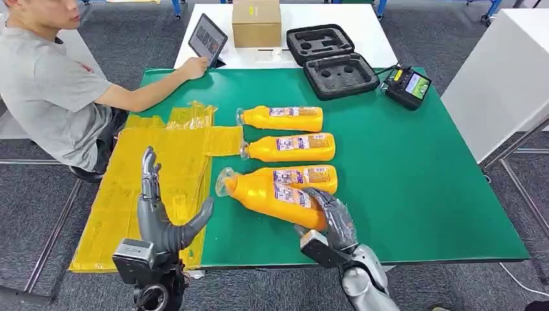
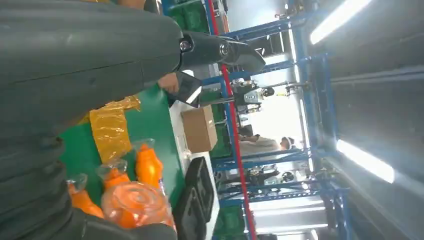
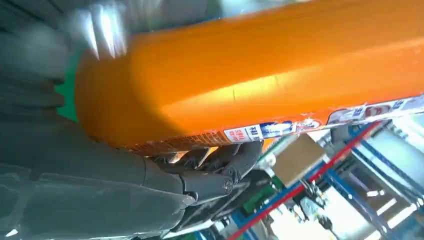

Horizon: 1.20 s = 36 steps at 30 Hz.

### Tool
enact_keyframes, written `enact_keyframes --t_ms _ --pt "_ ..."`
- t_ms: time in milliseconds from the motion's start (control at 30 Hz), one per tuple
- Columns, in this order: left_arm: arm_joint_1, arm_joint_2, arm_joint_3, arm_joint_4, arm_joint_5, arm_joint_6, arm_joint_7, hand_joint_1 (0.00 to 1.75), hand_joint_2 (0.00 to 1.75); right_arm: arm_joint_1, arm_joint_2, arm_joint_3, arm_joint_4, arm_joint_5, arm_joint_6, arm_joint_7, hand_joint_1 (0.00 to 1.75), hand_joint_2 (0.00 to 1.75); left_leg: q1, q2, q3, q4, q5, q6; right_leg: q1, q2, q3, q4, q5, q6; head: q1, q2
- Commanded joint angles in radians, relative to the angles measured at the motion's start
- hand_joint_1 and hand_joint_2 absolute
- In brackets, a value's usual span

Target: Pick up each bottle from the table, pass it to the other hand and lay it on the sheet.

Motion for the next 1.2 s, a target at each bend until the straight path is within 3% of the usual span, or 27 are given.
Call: enact_keyframes --t_ms 33,267,433,500,600,933,1200 --pt "0.026 -0.047 0.081 -0.027 0.023 -0.034 0.004 0.00 1.75 -0.043 0.033 -0.050 0.014 -0.027 -0.042 -0.024 1.75 1.75 0.001 0.002 0.002 0.001 -0.002 -0.002 0.001 0.003 0.001 0.001 -0.001 -0.002 0.000 0.000" --pt "0.026 -0.047 0.081 -0.027 0.023 -0.034 0.004 0.00 1.75 -0.043 0.033 -0.050 0.014 -0.027 -0.042 -0.024 1.75 1.75 0.000 0.001 0.001 0.000 -0.001 -0.001 0.000 0.002 0.000 0.000 0.000 -0.001 0.000 0.000" --pt "0.034 -0.099 0.118 0.225 0.176 -0.366 0.004 0.00 1.75 -0.013 -0.003 0.027 -0.111 -0.210 -0.153 -0.028 1.75 1.75 0.000 0.000 0.002 -0.001 0.000 -0.001 -0.001 0.001 0.002 -0.001 0.000 -0.001 0.000 0.000" --pt "-0.022 -0.100 0.054 0.440 0.300 -0.504 0.004 0.00 1.75 -0.006 -0.015 0.062 -0.145 -0.254 -0.188 -0.028 1.75 1.75 -0.001 -0.001 0.003 -0.002 0.000 -0.001 -0.001 0.000 0.003 -0.002 0.000 -0.001 0.000 0.000" --pt "-0.073 -0.094 -0.019 0.554 0.362 -0.590 0.004 0.00 1.75 -0.008 -0.019 0.089 -0.135 -0.251 -0.181 -0.028 1.75 1.75 -0.002 -0.003 0.004 -0.002 0.000 -0.001 -0.002 -0.001 0.004 -0.002 0.000 -0.001 0.000 0.000" --pt "-0.119 -0.089 -0.061 0.604 0.437 -0.670 0.061 0.00 1.75 -0.020 -0.041 0.201 -0.149 -0.313 -0.254 -0.028 1.75 1.75 0.000 0.000 0.003 0.000 -0.002 -0.002 0.000 0.002 0.003 -0.001 -0.001 -0.001 0.000 0.000" --pt "-0.149 -0.094 -0.038 0.569 0.462 -0.675 0.030 0.00 1.75 -0.033 -0.020 0.252 -0.069 -0.282 -0.241 -0.028 1.75 1.75 -0.001 0.000 0.002 0.000 0.000 -0.001 -0.001 0.001 0.002 0.000 0.000 -0.001 0.000 0.000"
